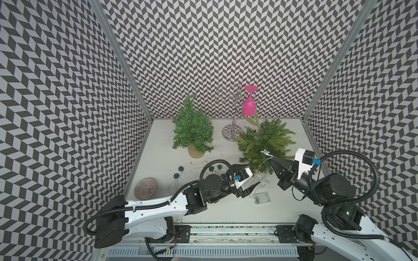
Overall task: Wrap string light around the christmas tree
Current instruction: Pick up the light string from the center of the board.
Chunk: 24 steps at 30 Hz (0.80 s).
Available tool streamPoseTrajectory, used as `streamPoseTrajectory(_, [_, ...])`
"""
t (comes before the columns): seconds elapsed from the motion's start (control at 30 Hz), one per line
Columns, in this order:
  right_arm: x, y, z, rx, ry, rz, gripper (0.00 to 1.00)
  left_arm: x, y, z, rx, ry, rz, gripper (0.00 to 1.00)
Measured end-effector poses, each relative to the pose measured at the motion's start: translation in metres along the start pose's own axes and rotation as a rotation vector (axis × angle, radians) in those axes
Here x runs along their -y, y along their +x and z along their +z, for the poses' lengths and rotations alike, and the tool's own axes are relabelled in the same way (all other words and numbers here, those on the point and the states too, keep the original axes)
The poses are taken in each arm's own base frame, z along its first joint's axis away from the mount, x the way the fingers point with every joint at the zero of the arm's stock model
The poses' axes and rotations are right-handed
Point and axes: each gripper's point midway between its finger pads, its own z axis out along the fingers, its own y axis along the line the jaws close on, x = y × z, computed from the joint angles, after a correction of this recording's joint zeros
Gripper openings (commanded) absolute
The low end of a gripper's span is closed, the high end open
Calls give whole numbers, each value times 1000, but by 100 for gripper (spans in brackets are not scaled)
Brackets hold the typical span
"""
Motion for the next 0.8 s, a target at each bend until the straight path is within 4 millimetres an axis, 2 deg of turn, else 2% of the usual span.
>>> streamPoseTrajectory(0.1, [-1,-6,-6,24,0,-5,0,-6,31,5,-55,-21,-25,70])
streamPoseTrajectory(0.17, [0,-8,-7,30,4,-6,0,-5,41,6,-66,-20,-36,68])
streamPoseTrajectory(0.23, [1,-8,-7,30,7,-6,0,-3,46,8,-71,-12,-43,70])
streamPoseTrajectory(0.47, [1,-3,-9,26,8,-5,0,7,55,12,-46,49,-87,75])
streamPoseTrajectory(0.63, [2,-3,-9,26,12,-5,0,21,48,9,-7,121,-101,76])
streamPoseTrajectory(0.73, [4,-4,-9,28,25,-5,0,22,47,5,22,124,-114,81])
streamPoseTrajectory(0.8, [5,-4,-9,31,32,-5,0,18,57,-3,22,121,-128,84])
